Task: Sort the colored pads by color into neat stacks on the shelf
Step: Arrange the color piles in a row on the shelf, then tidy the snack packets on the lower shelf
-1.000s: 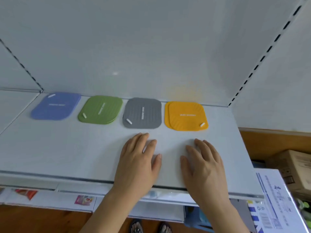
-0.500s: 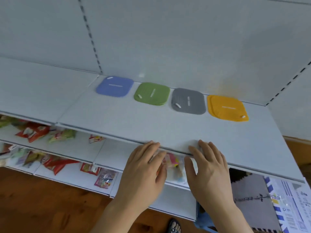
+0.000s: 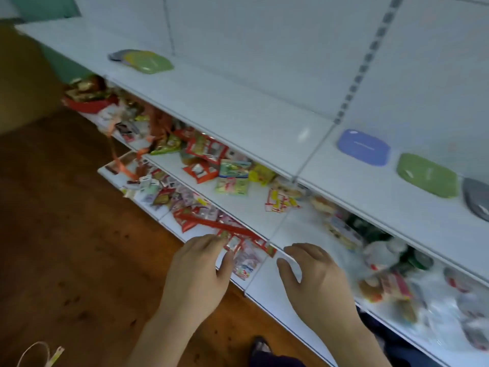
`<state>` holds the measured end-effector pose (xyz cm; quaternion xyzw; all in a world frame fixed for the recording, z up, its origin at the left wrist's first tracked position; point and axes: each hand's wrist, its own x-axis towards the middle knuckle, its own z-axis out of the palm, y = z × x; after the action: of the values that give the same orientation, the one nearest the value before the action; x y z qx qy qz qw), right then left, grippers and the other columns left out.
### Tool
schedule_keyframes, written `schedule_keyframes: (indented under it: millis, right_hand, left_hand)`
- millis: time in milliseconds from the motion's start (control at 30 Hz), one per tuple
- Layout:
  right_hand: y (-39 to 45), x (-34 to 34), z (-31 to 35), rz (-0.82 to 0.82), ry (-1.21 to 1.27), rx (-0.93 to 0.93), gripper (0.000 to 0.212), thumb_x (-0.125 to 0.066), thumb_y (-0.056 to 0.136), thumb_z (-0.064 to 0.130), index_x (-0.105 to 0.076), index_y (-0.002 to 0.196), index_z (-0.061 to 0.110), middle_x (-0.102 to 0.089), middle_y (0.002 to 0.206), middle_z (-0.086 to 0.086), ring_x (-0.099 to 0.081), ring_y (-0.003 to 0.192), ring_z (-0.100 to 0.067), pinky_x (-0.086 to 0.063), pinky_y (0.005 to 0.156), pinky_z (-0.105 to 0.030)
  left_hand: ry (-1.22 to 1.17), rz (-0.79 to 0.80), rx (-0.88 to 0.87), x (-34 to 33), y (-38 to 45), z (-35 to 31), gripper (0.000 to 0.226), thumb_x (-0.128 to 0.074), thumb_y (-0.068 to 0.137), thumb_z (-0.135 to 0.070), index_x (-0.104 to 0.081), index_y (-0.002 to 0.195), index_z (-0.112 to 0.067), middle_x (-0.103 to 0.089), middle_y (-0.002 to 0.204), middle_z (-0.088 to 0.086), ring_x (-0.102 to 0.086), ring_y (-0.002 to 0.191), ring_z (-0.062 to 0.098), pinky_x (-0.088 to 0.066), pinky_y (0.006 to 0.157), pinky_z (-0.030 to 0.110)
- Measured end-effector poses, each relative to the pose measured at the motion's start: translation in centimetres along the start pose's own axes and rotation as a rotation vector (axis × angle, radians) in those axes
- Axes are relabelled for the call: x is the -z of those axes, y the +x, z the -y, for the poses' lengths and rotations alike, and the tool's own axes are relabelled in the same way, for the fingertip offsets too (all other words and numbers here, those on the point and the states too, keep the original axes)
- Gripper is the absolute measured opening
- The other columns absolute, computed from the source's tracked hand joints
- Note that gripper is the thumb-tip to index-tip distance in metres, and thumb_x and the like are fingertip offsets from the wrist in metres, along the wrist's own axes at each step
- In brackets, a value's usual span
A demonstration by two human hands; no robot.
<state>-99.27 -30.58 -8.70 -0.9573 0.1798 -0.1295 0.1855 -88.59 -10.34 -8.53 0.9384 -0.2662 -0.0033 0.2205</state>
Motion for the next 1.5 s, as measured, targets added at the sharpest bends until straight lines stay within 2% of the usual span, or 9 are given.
schedule_keyframes:
  millis: [200,367,433,667,867,1067,1167,1333,1500]
  right_hand:
    - [8.0,-5.7,7.1,0.017,0.037,0.135,0.020,-0.070,0.089,0.033,-0.078,0.102,0.020,-0.076,0.106,0.001,-0.071,0.099,-0.024,-0.062,0.079,-0.038]
    - [16.1,-10.2,12.3,0.078,0.080,0.247,0.044,-0.050,0.095,0.048,-0.078,0.109,0.018,-0.076,0.111,-0.001,-0.069,0.106,-0.025,-0.062,0.086,-0.042]
    - [19.0,-11.0,14.6,0.084,0.119,0.296,0.044,-0.049,0.095,0.049,-0.078,0.110,0.018,-0.075,0.111,0.001,-0.068,0.106,-0.022,-0.061,0.087,-0.039]
    - [28.9,-14.1,21.5,0.054,0.176,0.408,0.034,-0.060,0.095,0.040,-0.078,0.110,0.015,-0.075,0.109,0.000,-0.068,0.105,-0.024,-0.061,0.087,-0.041]
    - [35.7,-17.8,27.3,0.003,0.136,0.462,0.030,-0.062,0.095,0.037,-0.078,0.109,0.015,-0.074,0.107,-0.001,-0.068,0.104,-0.023,-0.060,0.086,-0.037]
    - [42.1,-20.8,33.5,-0.093,0.149,0.371,0.038,-0.054,0.098,0.041,-0.078,0.111,0.015,-0.073,0.110,0.001,-0.068,0.100,-0.022,-0.059,0.089,-0.039]
    - [44.7,-21.8,35.7,-0.169,0.143,0.307,0.031,-0.061,0.097,0.035,-0.079,0.106,0.012,-0.074,0.105,-0.002,-0.067,0.104,-0.026,-0.061,0.086,-0.040]
    - [49.1,-22.8,36.8,-0.249,0.070,0.206,0.027,-0.068,0.091,0.029,-0.079,0.105,0.008,-0.075,0.105,-0.007,-0.066,0.104,-0.030,-0.058,0.089,-0.037]
    - [55.3,-24.9,36.8,-0.296,0.055,0.043,0.037,-0.064,0.093,0.037,-0.078,0.112,0.008,-0.074,0.114,-0.010,-0.063,0.111,-0.034,-0.056,0.094,-0.042]
  left_hand:
    - [0.051,-0.077,0.132,2.7,3.4,8.3,0.033,-0.057,0.102,-0.044,-0.072,0.125,-0.025,-0.067,0.132,-0.005,-0.057,0.127,0.018,-0.053,0.106,0.038]
    - [0.101,-0.126,0.232,5.8,8.8,14.1,0.035,-0.054,0.103,-0.044,-0.073,0.125,-0.024,-0.069,0.132,-0.004,-0.059,0.128,0.018,-0.049,0.107,0.036]
    - [0.113,-0.157,0.270,7.4,11.0,15.7,0.038,-0.051,0.103,-0.045,-0.073,0.126,-0.024,-0.069,0.134,-0.004,-0.059,0.130,0.019,-0.049,0.110,0.039]
    - [0.094,-0.225,0.359,11.1,17.6,21.8,0.027,-0.067,0.098,-0.034,-0.076,0.121,-0.023,-0.071,0.129,-0.003,-0.063,0.124,0.023,-0.056,0.102,0.047]
    - [0.083,-0.279,0.284,12.6,23.6,30.2,0.025,-0.074,0.095,-0.028,-0.076,0.118,-0.020,-0.075,0.120,-0.002,-0.067,0.113,0.022,-0.053,0.096,0.037]
    - [0.037,-0.272,0.171,16.6,30.9,38.5,0.024,-0.065,0.100,-0.033,-0.074,0.119,-0.023,-0.072,0.123,-0.004,-0.065,0.116,0.020,-0.055,0.097,0.038]
    - [0.013,-0.257,0.111,18.5,34.7,41.4,0.030,-0.058,0.099,-0.036,-0.074,0.120,-0.021,-0.073,0.122,-0.004,-0.065,0.115,0.020,-0.054,0.097,0.038]
    - [-0.055,-0.230,0.017,19.9,40.4,43.7,0.028,-0.057,0.099,-0.035,-0.073,0.117,-0.022,-0.072,0.117,-0.004,-0.064,0.109,0.018,-0.055,0.094,0.039]
    - [-0.105,-0.177,-0.076,20.1,48.3,45.6,0.028,-0.058,0.100,-0.033,-0.072,0.121,-0.020,-0.071,0.120,-0.004,-0.063,0.113,0.019,-0.056,0.097,0.040]
